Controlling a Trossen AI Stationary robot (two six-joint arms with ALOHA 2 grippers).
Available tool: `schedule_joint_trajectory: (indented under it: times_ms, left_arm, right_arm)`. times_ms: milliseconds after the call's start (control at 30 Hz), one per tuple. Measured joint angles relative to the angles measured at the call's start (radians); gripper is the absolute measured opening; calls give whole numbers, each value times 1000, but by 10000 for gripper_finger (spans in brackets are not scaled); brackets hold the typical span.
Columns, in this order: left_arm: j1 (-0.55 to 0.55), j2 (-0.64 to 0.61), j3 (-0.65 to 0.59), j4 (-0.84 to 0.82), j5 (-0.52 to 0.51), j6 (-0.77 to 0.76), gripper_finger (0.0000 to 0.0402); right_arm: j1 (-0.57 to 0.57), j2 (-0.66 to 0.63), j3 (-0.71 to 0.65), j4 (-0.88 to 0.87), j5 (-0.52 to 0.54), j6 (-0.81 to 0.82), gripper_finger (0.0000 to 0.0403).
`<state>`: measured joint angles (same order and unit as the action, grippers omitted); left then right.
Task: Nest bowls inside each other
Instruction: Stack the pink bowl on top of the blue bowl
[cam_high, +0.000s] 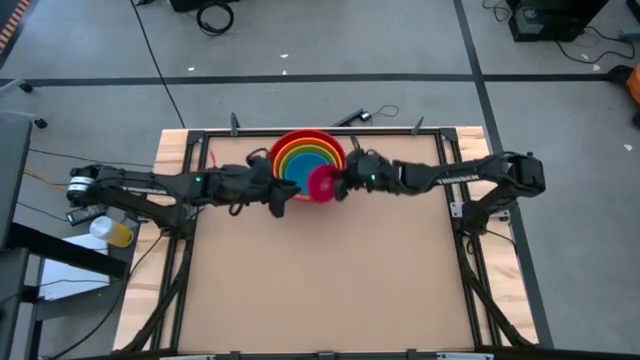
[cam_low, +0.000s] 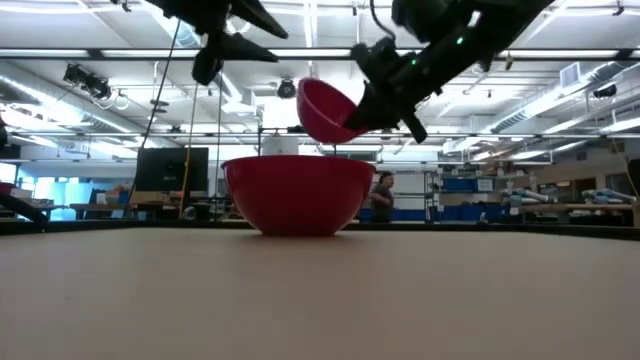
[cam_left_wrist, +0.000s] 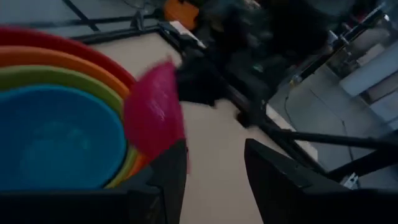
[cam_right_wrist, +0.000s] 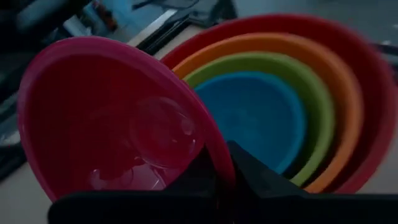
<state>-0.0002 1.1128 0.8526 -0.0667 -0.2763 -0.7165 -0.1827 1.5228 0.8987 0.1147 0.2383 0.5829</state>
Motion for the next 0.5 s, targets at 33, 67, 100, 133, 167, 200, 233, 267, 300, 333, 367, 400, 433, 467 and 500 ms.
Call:
schedule_joint_trajectory:
  times_ms: [33,67,100,133,167,200,233,267,300,333,367,400,433,467,500]
  left_arm:
    - [0,-17,-1,-2,-6,18,162]
    - [0,-31,0,5,-16,36,162]
    - [0,-46,1,-2,-24,50,162]
    - [4,-63,1,-21,-33,61,162]
    - [8,-73,-1,-28,-43,72,162]
    - [14,-79,0,-24,-44,75,162]
    - [22,-89,1,-32,-45,77,162]
    - [31,-99,0,-52,-46,78,162]
    - [38,-102,-1,-59,-46,78,162]
    - [43,-103,1,-55,-46,78,162]
    - [50,-106,2,-64,-46,77,162]
    - [56,-109,0,-85,-45,74,162]
    - [60,-110,-1,-95,-45,63,162]
    - [61,-110,-1,-96,-45,50,162]
    - [63,-110,0,-106,-45,38,162]
  right_arm:
    - [-24,7,1,8,-14,0,30]
    - [-47,16,1,6,-32,0,30]
    - [-66,31,5,-2,-52,1,30]
    - [-84,48,21,-17,-72,4,29]
    - [-99,63,37,-36,-93,12,28]
    - [-111,78,54,-63,-102,16,27]
    - [-119,95,78,-82,-106,16,27]
    - [-123,112,103,-88,-105,12,28]
    - [-127,130,128,-100,-101,1,29]
    - [-131,150,157,-124,-95,-9,32]
    - [-136,173,186,-146,-86,-11,34]
    - [-141,197,219,-171,-81,-11,37]
    - [-147,220,249,-200,-81,-13,40]
    - [-153,244,279,-232,-82,-21,42]
    - [-157,267,312,-256,-82,-32,46]
